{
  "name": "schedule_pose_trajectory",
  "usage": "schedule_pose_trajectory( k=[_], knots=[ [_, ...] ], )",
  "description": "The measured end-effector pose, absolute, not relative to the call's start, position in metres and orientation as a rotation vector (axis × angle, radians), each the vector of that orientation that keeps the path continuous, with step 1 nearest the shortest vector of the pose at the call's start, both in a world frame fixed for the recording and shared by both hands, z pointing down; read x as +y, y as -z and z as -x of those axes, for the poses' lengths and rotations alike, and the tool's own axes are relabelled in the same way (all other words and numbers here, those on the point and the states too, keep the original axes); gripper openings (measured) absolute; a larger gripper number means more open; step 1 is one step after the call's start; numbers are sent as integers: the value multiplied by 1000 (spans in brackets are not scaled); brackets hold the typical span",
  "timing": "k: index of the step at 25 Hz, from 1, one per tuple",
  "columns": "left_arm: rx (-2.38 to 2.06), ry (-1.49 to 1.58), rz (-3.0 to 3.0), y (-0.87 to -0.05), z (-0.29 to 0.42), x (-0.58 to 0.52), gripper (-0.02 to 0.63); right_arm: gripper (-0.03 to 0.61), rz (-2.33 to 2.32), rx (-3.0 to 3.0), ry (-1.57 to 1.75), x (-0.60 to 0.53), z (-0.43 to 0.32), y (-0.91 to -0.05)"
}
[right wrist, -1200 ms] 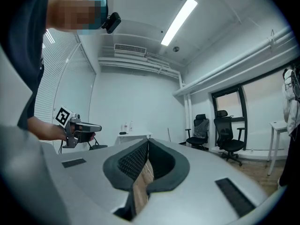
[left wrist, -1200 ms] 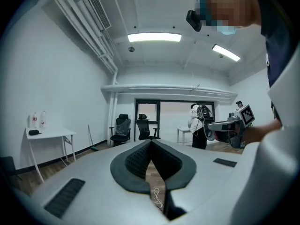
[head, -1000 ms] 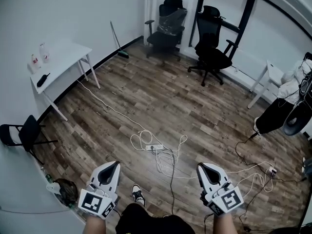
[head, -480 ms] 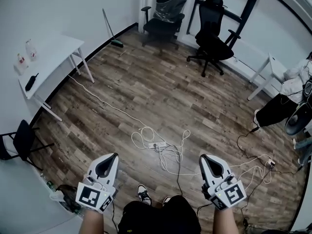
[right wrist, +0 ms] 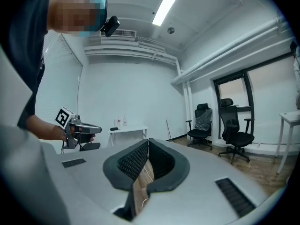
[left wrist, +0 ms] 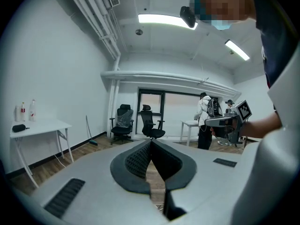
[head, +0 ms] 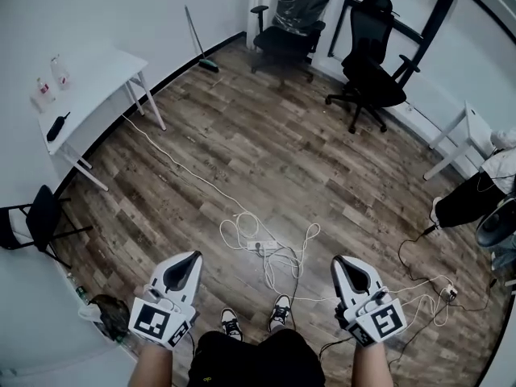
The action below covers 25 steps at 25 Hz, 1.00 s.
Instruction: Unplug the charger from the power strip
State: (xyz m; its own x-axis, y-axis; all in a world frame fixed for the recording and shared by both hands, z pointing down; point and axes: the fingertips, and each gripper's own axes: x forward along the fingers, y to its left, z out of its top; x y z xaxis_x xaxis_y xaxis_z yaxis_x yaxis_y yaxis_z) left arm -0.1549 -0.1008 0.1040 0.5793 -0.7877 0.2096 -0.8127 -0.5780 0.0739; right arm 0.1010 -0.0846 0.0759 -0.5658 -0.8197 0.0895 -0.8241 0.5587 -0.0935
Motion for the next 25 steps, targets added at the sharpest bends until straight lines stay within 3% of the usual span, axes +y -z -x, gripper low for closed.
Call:
schedule_pose_trajectory(
  k=[6, 12, 25],
  knots=[
    [-1418, -213, -2537, -139, 108, -149, 18, 21, -1296, -2791, -248, -151, -144, -121],
    [-1390, -232, -2528, -226, 81, -194, 18, 21, -1259, -2735, -344, -206, -163, -228],
    [-1172, -473, -2557, -564, 79, -241, 18, 23, -1080, -2536, -473, -258, -127, -596]
  ],
)
